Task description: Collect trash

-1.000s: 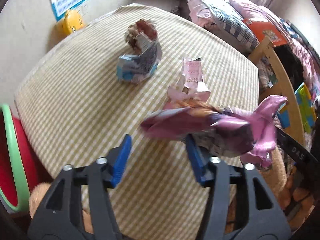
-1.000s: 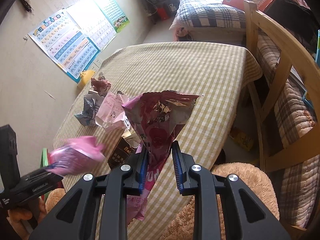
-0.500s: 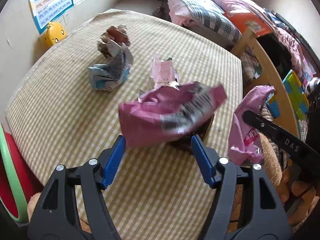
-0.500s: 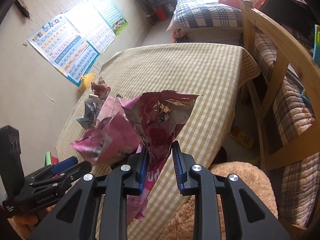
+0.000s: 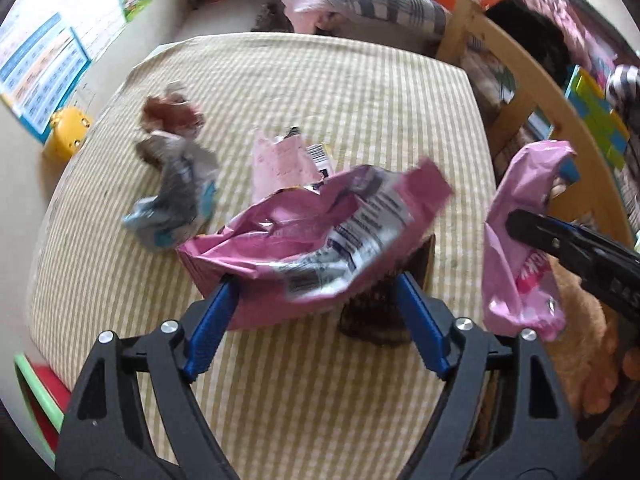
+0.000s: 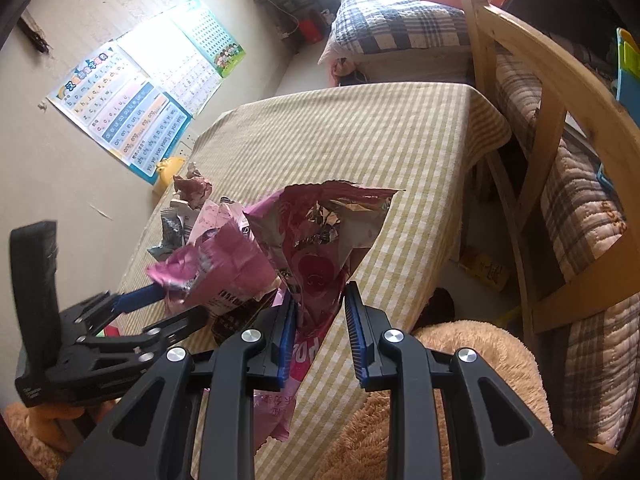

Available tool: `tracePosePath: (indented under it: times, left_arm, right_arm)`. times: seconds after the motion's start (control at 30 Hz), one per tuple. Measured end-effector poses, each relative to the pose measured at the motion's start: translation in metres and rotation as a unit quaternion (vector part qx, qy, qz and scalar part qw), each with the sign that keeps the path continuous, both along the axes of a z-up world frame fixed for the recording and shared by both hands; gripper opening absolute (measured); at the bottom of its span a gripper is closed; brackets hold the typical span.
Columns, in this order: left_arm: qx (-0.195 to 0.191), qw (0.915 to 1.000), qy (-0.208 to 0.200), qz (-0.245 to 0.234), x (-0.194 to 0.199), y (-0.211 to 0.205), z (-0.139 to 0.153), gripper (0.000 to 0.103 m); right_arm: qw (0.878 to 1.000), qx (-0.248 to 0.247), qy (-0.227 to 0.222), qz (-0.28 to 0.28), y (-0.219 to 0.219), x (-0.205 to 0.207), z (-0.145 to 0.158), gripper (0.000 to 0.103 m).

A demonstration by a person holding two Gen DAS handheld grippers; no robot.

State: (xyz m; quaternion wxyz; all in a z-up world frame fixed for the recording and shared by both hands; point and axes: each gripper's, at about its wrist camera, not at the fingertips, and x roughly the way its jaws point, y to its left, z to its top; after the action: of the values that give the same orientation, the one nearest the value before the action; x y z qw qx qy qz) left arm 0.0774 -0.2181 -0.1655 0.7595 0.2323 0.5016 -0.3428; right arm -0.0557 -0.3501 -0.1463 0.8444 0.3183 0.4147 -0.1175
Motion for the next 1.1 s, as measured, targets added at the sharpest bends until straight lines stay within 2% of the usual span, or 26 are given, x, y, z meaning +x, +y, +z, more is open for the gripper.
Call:
tracePosePath:
  times: [0.17,0.33,0.37,0.4,0.43,0.47,0.53,0.57,0.6,0.7,1.0,1.03,1.1]
  left_arm:
    - [0.014,0.9997,-0.019,0.0,0.007,-0.017,-0.005,0.088]
    - [0.042,0.9981,-0.044,-0.007,0.003,-0.029,-0.009,0.088]
    - [0.045,0.9978,-0.049,-0.006,0.001,-0.03,-0.01,0.083]
    - [0.047,0.9972,-0.058,-0.003,0.0,-0.029,-0.009,0.072]
    - [0.047,0.9967,-0.066,-0.002,-0.001,-0.029,-0.007,0.064]
    - [0.045,0.9965,-0.071,-0.001,-0.001,-0.028,-0.004,0.049]
    - [0.038,0.997,-0.067,0.002,-0.001,-0.026,0.001,0.034]
    - [0.031,0.9976,-0.061,0.006,-0.001,-0.024,0.004,0.011]
    - [0.025,0.9979,-0.058,0.013,0.0,-0.021,0.006,0.0]
    - [-0.002,0.9989,-0.026,0.039,0.005,-0.01,0.011,0.0]
    - [-0.042,0.9952,0.001,0.088,-0.002,0.028,0.025,0.0]
    - [-0.043,0.9955,-0.003,0.085,-0.001,0.028,0.026,0.001]
    - [-0.043,0.9966,-0.002,0.07,0.0,0.025,0.028,0.013]
  right_arm:
    - [1.0,0.003,0.002,0.001,-0.002,-0.001,-0.002,0.023]
    - [1.0,0.007,0.002,-0.002,-0.003,-0.001,-0.004,0.023]
    - [1.0,0.007,0.002,-0.001,-0.003,-0.001,-0.003,0.023]
    - [1.0,0.006,0.002,-0.001,-0.003,-0.001,-0.003,0.023]
    - [1.0,0.005,0.002,-0.001,-0.003,-0.001,-0.003,0.023]
    - [1.0,0.005,0.002,-0.001,-0.003,-0.002,-0.003,0.023]
    - [1.0,0.005,0.002,-0.001,-0.003,-0.001,-0.003,0.023]
    - [1.0,0.005,0.002,-0.001,-0.003,-0.001,-0.003,0.023]
    - [1.0,0.005,0.002,-0.001,-0.003,-0.001,-0.003,0.023]
    - [1.0,0.0,0.001,-0.001,-0.002,-0.002,-0.002,0.023]
    - [1.0,-0.011,0.005,0.006,0.007,0.002,0.001,0.023]
    - [1.0,-0.012,0.005,0.008,0.008,0.003,0.001,0.023]
    - [1.0,-0.014,0.005,0.012,0.009,0.004,0.001,0.023]
